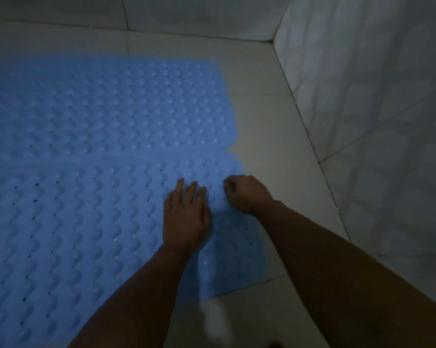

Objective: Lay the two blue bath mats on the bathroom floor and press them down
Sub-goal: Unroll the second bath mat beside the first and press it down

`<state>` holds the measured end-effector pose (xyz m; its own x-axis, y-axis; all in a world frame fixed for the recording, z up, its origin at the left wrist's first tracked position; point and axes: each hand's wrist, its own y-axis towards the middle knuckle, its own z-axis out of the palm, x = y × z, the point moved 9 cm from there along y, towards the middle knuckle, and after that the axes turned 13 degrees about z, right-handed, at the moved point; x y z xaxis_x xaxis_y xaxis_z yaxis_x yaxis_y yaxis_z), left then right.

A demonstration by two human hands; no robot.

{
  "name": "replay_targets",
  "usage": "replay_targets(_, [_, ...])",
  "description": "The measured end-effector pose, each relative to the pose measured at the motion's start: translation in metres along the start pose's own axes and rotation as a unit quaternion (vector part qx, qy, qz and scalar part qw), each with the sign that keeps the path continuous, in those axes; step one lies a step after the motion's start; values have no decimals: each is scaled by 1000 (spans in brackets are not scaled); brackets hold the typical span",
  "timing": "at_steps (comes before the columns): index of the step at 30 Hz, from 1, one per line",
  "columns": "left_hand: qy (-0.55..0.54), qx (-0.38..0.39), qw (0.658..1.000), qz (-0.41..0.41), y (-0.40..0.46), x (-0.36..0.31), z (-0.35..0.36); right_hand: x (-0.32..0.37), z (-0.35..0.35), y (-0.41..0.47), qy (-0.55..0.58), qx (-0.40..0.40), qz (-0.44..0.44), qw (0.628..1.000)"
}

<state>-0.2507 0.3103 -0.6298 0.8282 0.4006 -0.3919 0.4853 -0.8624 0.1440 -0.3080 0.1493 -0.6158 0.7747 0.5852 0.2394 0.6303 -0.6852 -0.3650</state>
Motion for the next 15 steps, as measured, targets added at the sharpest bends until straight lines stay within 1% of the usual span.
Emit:
replay_targets(3, [4,56,997,59,-8,-27,26,0,-33,3,72,-64,4,995])
replay_targets(6, [13,103,992,76,-14,-37,55,-3,-31,2,89,-86,-17,992])
replay_targets(9, [40,108,990,76,-17,-33,67,-14,-23,6,98,-130,-42,986])
replay_targets(12, [53,94,990,87,-18,-37,65,-22,-13,7,112,-170,-76,976])
replay_targets(15, [51,101,990,86,-20,-40,68,-26,-2,12,122,-160,-85,976])
